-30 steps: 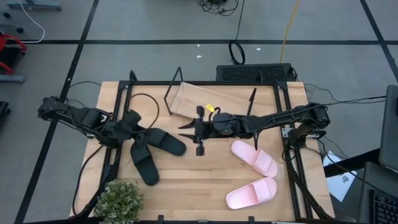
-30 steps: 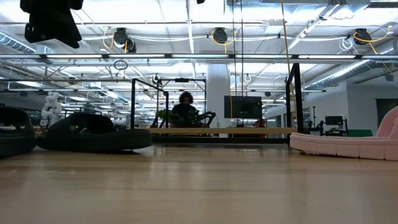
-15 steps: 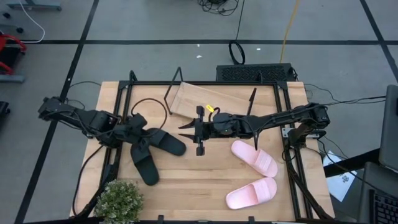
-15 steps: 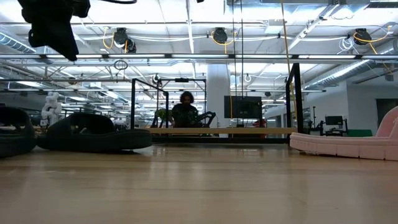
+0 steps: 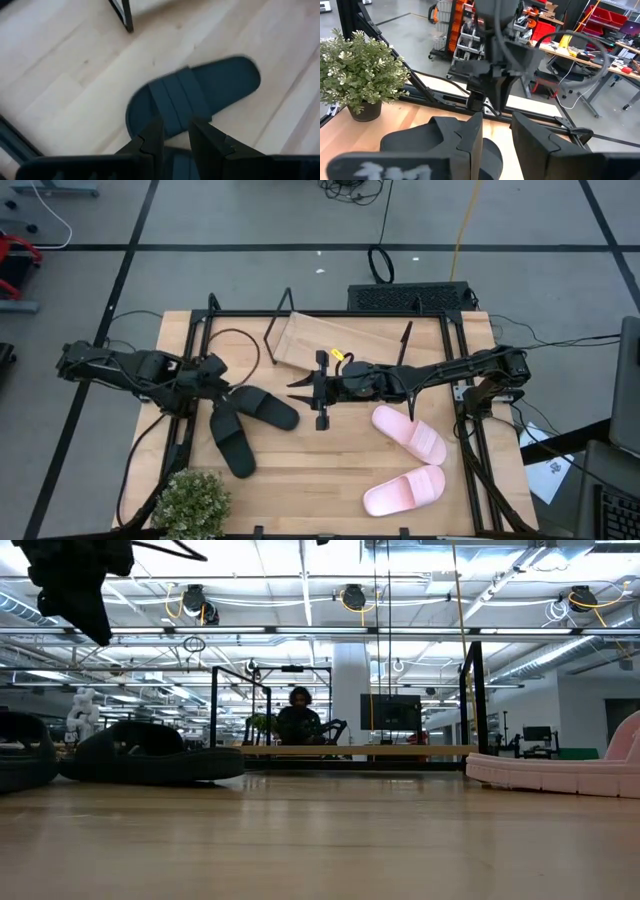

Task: Pick and place slides into the shelf
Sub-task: Put the bottom black slipper on the shelf

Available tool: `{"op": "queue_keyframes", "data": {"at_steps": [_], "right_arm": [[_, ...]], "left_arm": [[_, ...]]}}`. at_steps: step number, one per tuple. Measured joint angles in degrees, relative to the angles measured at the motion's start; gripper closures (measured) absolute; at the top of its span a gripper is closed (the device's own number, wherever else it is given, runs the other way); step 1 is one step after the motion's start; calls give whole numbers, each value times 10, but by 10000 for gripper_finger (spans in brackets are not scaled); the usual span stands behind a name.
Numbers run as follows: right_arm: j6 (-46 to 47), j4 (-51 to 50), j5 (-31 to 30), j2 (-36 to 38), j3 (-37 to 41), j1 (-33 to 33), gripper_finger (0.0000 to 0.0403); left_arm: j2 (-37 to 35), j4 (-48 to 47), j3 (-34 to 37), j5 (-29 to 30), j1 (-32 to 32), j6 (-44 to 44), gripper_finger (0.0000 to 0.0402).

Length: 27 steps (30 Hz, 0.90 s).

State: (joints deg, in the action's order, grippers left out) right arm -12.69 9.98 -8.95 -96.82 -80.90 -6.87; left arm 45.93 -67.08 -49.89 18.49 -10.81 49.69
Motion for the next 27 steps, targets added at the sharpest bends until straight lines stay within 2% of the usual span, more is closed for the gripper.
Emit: {"op": "queue_keyframes", "data": {"at_steps": [5,9,13,16,19,27], "right_arm": [[7,-4,0,0,0,0,307],[15,-9,0,0,0,0,307],[15,-21,-3,0,0,0,307],[14,-29,-4,0,0,1,307],[14,-31,-4,0,0,5,307],[11,-30,-4,0,0,21,307]], "left_arm": [[-53,-2,0,26,10,-5,316],[-78,0,14,22,9,17,316],[-81,18,29,-55,-8,46,316],[-64,57,30,-130,-32,59,316],[-38,106,30,-167,-70,79,316],[63,121,30,-184,-193,189,316]]}}
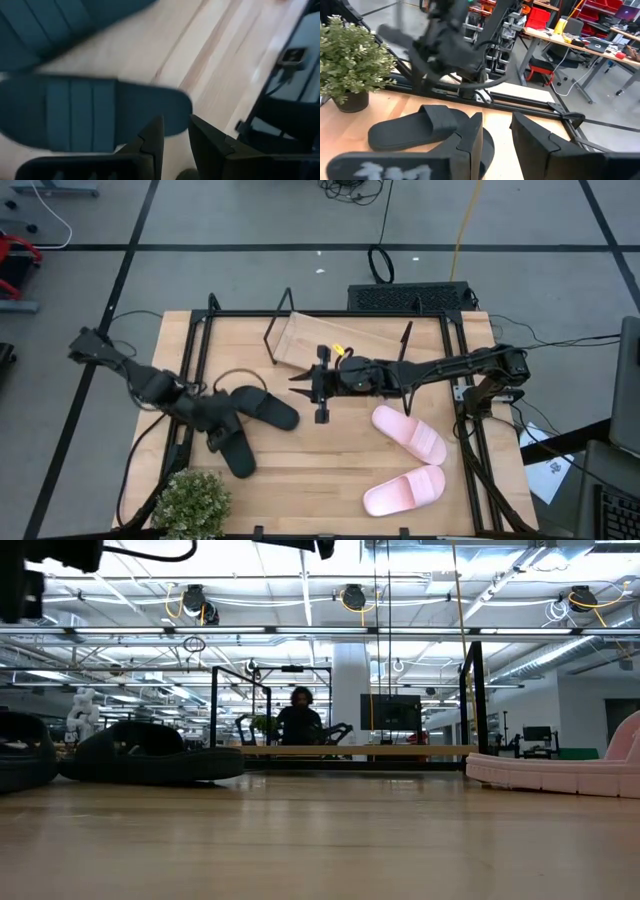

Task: Pick and place slides into the shelf
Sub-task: Put the bottom black slipper on the shelf

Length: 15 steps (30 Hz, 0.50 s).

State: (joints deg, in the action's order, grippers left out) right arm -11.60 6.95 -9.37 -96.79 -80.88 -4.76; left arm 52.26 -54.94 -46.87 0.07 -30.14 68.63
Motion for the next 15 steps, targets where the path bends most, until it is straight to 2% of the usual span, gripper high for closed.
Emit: {"op": "queue_keyframes", "data": {"at_steps": [8,15], "right_arm": [[-2,-1,2,0,0,10,307],[-2,-1,2,0,0,11,307]], "left_arm": [[92,0,0,11,-87,127,316],[145,-5,0,52,-111,178,316]]}}
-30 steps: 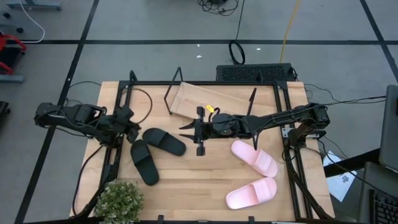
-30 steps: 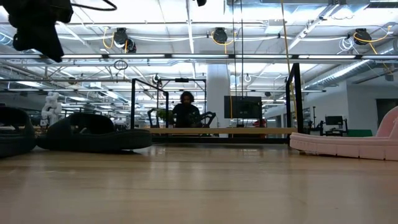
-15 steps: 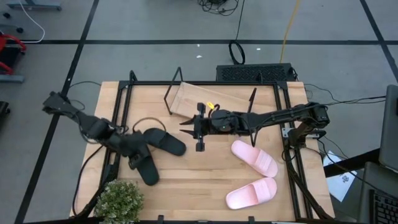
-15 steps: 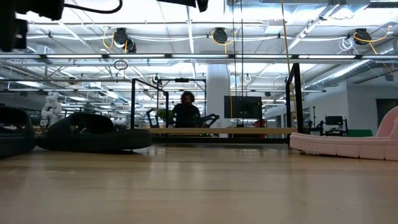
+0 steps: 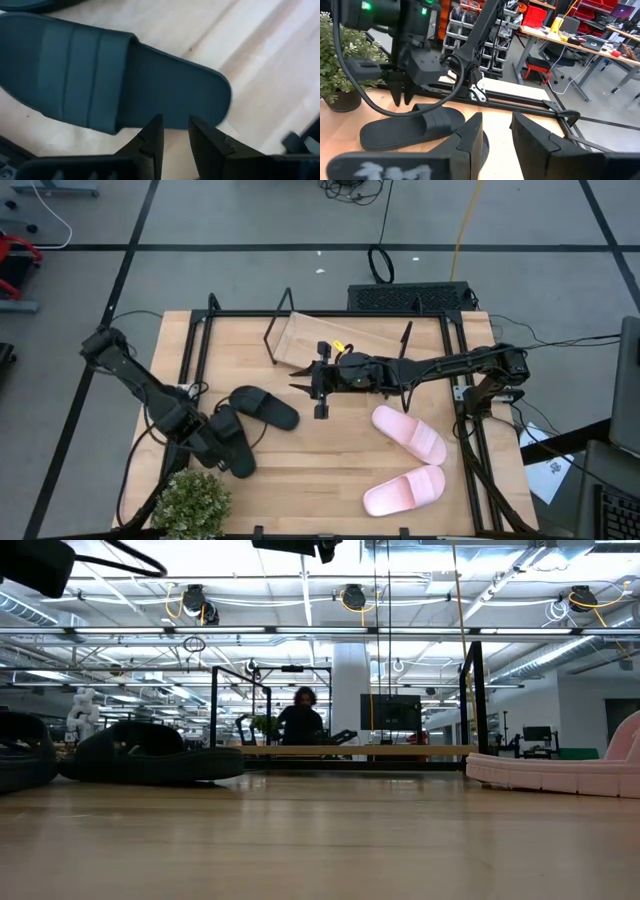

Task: Pick and place slides into the shelf
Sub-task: Put the bottom black slipper on the shelf

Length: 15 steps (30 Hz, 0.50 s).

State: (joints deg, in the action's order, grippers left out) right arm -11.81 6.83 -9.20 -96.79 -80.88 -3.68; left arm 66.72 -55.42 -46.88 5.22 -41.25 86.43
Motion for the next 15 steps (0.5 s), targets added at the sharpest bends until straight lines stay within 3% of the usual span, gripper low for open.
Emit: {"op": "queue_keyframes", "data": {"at_steps": [9,15], "right_arm": [[0,-2,0,0,0,0,307],[0,-3,0,0,0,0,307]], "left_arm": [[47,-18,-3,21,0,13,316],[53,-76,-51,31,1,20,316]]}}
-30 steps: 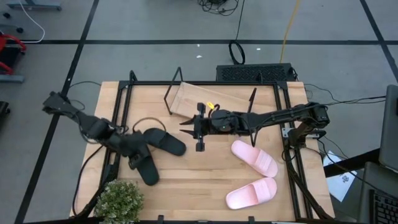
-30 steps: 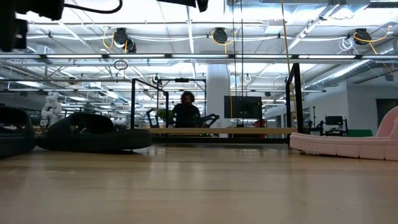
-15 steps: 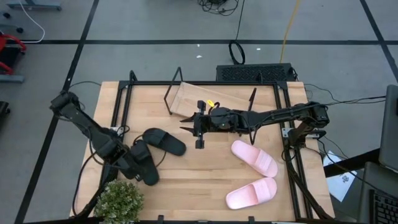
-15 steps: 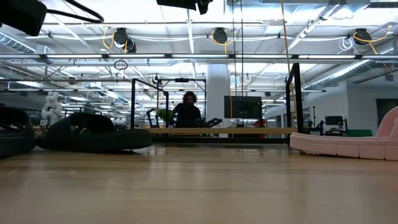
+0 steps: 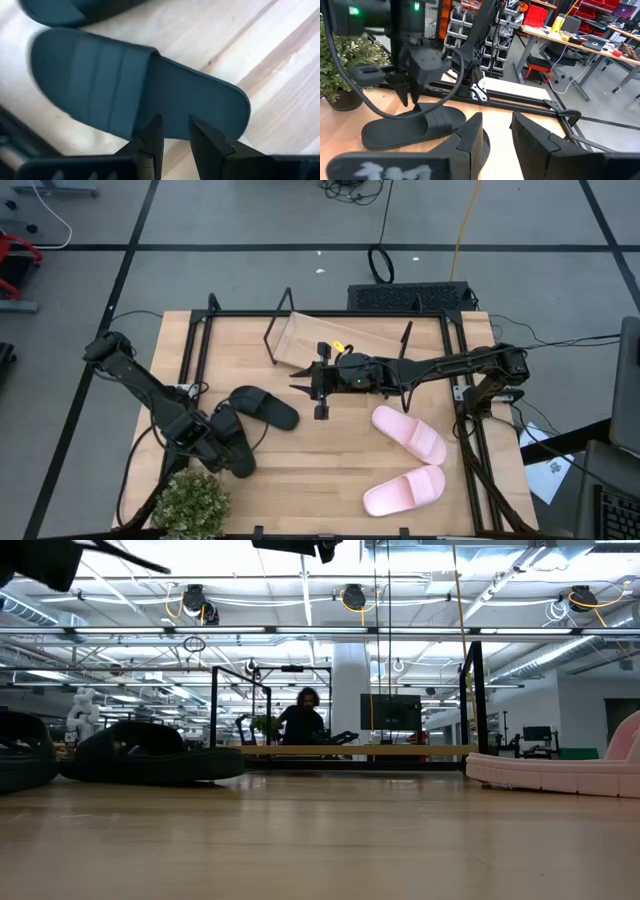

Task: Pick and place slides into the shelf
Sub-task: Put the bottom black slipper on the shelf

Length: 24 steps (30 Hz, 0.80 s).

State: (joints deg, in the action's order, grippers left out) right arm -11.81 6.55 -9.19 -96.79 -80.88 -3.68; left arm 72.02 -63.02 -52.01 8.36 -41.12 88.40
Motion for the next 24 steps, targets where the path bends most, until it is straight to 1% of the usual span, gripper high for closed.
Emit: {"op": "queue_keyframes", "data": {"at_steps": [4,7,10,15,20,24], "right_arm": [[0,0,0,0,0,0,307],[0,0,0,0,0,0,307],[0,0,0,0,0,0,307],[0,0,0,0,0,0,307],[2,0,0,0,0,0,307],[2,0,0,0,0,0,307]], "left_arm": [[0,-40,-18,23,0,-9,316],[0,-59,-18,21,0,-4,316],[0,-43,-18,11,4,3,316],[-5,-15,-18,-27,7,1,316],[-5,-13,-18,-28,7,-39,316],[-5,-15,-18,-28,7,-24,316]]}}
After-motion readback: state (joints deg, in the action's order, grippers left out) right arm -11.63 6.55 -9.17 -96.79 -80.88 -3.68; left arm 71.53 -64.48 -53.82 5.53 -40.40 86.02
